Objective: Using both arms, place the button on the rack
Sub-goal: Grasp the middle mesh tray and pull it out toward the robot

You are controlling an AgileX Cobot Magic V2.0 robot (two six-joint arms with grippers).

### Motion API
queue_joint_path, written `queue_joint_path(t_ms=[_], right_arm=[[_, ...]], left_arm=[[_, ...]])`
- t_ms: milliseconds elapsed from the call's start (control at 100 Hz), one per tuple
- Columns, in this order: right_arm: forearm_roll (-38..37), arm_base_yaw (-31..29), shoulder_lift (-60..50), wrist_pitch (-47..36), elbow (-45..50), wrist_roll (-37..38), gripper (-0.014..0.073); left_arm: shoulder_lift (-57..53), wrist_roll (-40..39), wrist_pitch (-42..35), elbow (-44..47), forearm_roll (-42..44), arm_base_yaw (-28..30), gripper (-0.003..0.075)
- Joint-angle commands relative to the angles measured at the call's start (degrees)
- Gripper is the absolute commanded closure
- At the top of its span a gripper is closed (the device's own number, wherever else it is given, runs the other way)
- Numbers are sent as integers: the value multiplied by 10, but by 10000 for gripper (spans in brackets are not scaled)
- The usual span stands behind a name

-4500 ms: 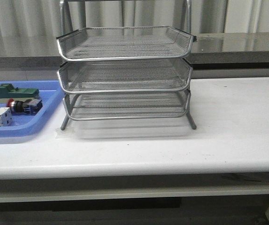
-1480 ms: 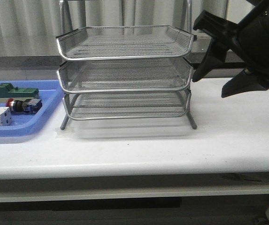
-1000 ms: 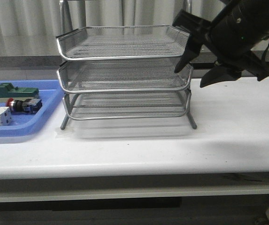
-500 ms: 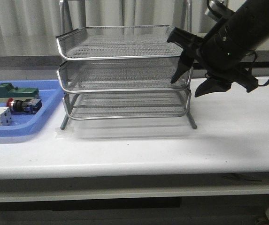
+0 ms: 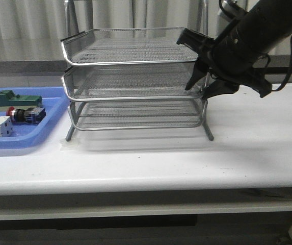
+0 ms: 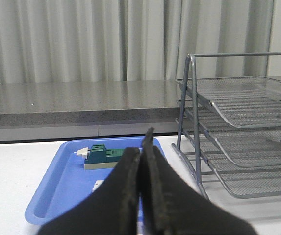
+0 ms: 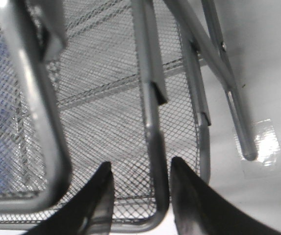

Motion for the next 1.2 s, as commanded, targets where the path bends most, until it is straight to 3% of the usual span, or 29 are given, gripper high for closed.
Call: queue_joint_path(t_ms=[0, 100, 280, 370, 800, 1190], right_arm=[[12, 0, -20, -18, -17, -7, 323], [22, 0, -16, -13, -17, -7, 366], [31, 0, -16, -12, -17, -7, 570], [31, 0, -16, -5, -17, -7, 625], [25, 0, -26, 37, -8, -7, 627], [1, 3, -127, 3, 127, -8, 627]], left_arm=[[-18, -5, -42, 20, -1, -3, 741], [-18, -5, -42, 20, -1, -3, 741], [-18, -5, -42, 20, -1, -3, 741], [-18, -5, -42, 20, -1, -3, 741], [-18, -5, -42, 20, -1, -3, 741], [-18, -5, -42, 20, -1, -3, 741]])
